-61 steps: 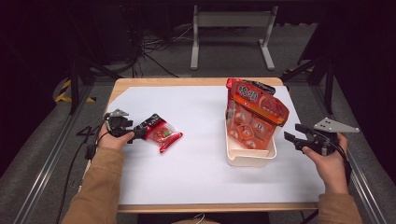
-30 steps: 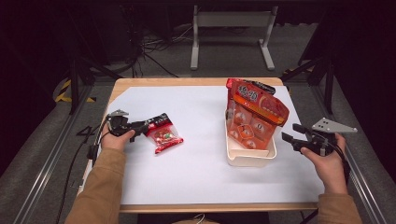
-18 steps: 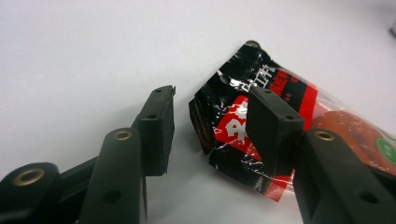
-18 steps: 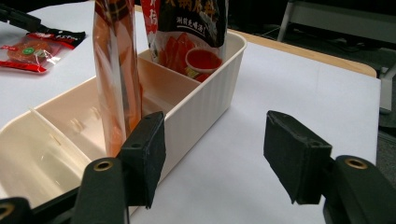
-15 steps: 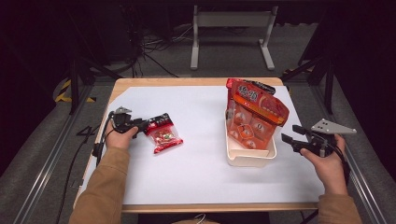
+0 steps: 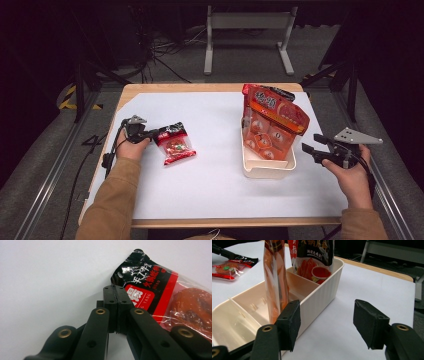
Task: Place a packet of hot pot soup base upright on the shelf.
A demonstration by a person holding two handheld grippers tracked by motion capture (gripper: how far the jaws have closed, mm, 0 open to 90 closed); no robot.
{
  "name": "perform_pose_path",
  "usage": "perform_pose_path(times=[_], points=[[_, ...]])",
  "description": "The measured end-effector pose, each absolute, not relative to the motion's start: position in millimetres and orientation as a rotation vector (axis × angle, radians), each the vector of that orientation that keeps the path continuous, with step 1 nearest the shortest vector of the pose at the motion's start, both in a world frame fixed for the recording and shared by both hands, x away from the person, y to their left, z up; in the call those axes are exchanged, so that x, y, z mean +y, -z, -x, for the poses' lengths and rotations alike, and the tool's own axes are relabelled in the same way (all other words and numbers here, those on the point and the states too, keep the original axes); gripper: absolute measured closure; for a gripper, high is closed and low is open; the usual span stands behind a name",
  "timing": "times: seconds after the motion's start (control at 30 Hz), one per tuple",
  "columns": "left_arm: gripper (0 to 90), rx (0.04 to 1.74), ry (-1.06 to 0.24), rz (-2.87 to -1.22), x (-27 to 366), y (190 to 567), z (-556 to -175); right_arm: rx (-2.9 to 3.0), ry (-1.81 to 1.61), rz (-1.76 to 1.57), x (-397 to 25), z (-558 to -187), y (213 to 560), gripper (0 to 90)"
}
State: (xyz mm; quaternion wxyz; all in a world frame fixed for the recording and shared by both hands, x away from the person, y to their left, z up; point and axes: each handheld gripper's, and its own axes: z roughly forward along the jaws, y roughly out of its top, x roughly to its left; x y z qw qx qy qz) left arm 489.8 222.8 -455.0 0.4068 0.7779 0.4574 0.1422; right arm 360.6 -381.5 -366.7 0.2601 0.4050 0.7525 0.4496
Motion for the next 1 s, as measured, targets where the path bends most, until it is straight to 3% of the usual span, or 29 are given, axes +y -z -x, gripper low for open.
perform_pose_path(times=[0.27,0.5,1.0], points=[[90.0,1.112,-0.347,-1.893,228,433,-478,2.035,-1.214,-1.099,-383,-361,367,40.7],[90.0,1.053,-0.323,-1.819,232,410,-463,2.051,-1.199,-1.093,-385,-361,366,47.7],[90.0,0.779,-0.405,-1.876,205,350,-425,2.095,-1.190,-1.082,-388,-361,366,61.9]])
